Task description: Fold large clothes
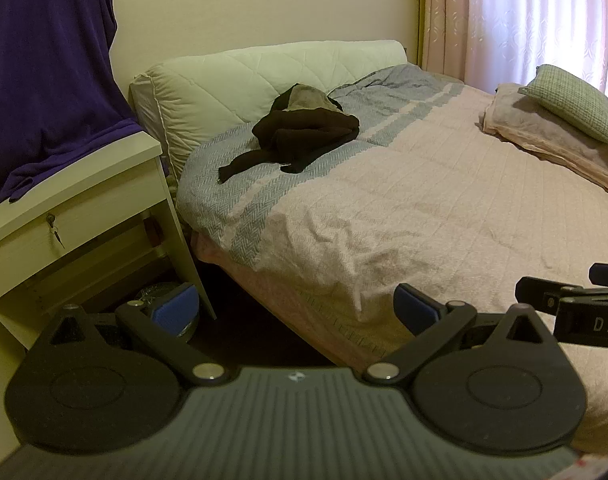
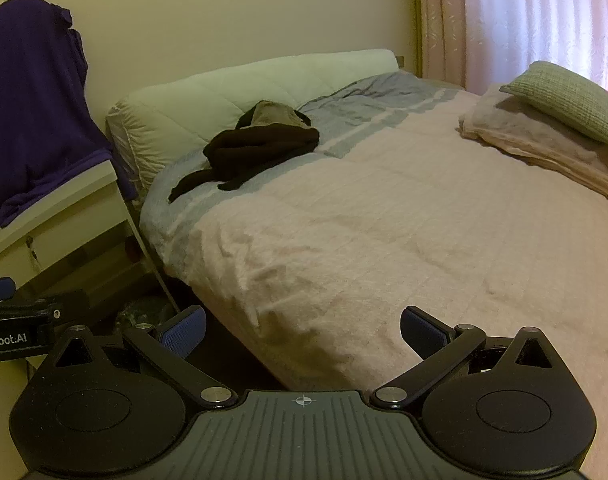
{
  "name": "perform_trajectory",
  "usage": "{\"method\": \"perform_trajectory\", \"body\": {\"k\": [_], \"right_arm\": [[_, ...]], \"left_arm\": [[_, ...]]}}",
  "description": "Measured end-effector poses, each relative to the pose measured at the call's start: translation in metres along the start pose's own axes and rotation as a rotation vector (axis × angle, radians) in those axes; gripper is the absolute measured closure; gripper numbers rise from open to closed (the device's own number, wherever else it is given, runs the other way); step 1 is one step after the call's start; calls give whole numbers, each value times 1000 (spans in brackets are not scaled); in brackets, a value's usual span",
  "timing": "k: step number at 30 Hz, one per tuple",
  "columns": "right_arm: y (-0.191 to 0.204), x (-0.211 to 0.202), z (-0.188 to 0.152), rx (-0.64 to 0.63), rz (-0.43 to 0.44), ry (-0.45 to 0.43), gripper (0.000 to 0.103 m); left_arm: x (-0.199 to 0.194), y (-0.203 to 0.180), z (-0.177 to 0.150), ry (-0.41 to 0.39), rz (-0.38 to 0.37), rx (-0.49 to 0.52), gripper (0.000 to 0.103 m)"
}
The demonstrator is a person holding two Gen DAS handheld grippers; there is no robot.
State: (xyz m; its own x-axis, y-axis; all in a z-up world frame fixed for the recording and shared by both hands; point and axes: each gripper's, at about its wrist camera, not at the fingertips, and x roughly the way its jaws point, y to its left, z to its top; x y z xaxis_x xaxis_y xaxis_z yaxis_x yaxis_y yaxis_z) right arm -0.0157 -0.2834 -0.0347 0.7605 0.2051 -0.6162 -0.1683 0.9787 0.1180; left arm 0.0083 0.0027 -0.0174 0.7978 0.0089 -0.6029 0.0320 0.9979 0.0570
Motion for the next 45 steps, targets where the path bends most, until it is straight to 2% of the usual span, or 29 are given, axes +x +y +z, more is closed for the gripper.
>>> {"method": "perform_trajectory", "body": {"k": [20,45], "right_arm": [[-3,23,12,-1,-9,38,2],[-24,95,34,-1,-30,116,2]], "left_arm": [[26,-6,8,43,-18,8,1],[105,-20,36,108,-45,27,1]]}}
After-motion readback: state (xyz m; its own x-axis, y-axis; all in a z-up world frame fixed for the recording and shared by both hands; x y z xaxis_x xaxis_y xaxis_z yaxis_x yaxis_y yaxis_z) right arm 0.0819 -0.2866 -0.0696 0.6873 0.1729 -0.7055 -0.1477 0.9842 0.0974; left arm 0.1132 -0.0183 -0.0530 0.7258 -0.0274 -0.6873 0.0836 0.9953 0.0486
